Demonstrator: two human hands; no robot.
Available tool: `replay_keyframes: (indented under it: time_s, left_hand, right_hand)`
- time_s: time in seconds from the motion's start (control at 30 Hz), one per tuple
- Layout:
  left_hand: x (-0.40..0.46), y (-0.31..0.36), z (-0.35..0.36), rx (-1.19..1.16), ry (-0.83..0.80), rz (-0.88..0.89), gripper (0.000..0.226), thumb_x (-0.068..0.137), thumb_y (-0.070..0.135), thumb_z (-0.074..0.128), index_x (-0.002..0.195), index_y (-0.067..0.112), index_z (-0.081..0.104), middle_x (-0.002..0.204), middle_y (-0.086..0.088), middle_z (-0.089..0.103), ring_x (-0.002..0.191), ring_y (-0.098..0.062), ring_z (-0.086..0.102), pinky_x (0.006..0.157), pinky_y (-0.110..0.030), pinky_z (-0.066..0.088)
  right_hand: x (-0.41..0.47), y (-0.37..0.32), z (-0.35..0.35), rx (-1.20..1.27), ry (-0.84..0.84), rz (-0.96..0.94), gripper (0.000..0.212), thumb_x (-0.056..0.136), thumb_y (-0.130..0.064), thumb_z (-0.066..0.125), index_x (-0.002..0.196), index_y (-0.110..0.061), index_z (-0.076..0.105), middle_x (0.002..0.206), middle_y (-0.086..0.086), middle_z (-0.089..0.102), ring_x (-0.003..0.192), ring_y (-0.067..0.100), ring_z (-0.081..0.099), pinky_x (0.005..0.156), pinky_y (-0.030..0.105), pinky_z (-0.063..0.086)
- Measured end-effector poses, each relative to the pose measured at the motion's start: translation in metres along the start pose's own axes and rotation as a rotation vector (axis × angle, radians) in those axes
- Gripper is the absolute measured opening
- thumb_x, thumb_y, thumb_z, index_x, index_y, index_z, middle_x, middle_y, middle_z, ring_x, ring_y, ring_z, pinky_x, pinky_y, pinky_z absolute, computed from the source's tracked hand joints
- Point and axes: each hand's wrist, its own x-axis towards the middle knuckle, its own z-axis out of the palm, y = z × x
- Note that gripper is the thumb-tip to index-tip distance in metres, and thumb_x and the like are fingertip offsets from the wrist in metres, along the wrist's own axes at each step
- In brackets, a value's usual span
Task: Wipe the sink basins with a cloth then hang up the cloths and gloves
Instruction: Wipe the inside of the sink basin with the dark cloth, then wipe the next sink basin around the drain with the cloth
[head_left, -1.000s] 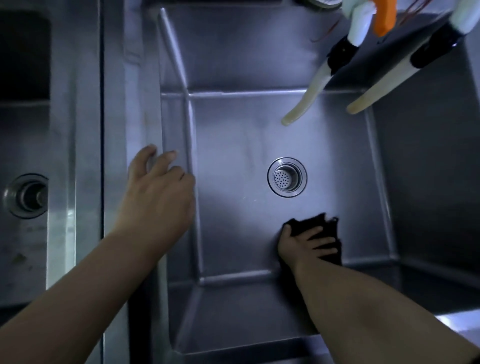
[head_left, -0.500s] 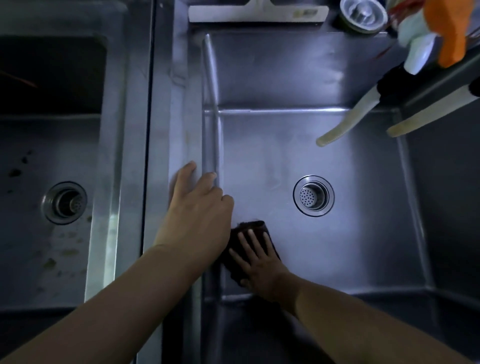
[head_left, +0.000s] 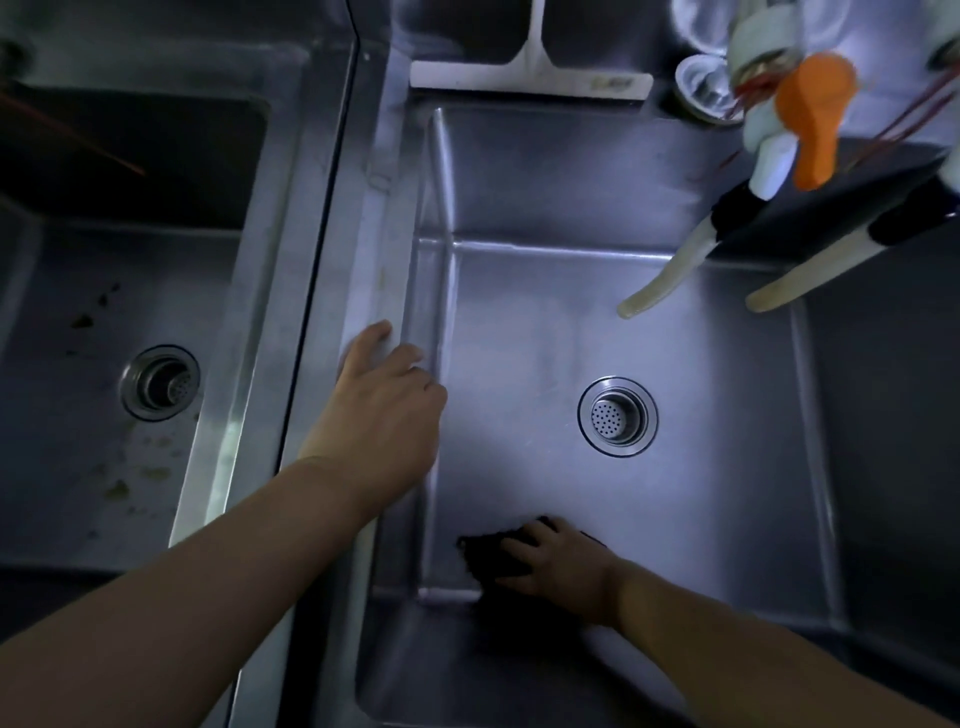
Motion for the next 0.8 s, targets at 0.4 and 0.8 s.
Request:
replay_keyframes:
  time_s: [0.4,0.8]
  left_hand:
    - [-0.019,0.027,-0.047,0.008,0.056,-0.045,0.024,0.044,0.005,0.076,0.066,0.010,0.071,0.076,-0.010,0.070,0.090,-0.029,0.068,0.088,-0.040,0.053]
    - [-0.112,0.040,-0.113,-0.197,-0.156,-0.456,0.032,0.088,0.028,0.049,0.117,0.017,0.059,0.120,0.000,0.061,0.134,-0.022,0.037,0.107,-0.035,0.031]
  right_hand:
    - [-0.085,0.022,-0.063,0.452,0.143,0.580,0.063,0.084,0.000,0.045,0.140,-0.028,0.041,0.129,0.004,0.043,0.115,0.023,0.041,0.090,0.030,0.041]
    - [-0.063,-0.033,-0.208,0.633,0.642,0.416,0.065,0.079,0.001,0.048,0.138,-0.027,0.045,0.122,0.000,0.051,0.111,0.018,0.046,0.086,0.020,0.039]
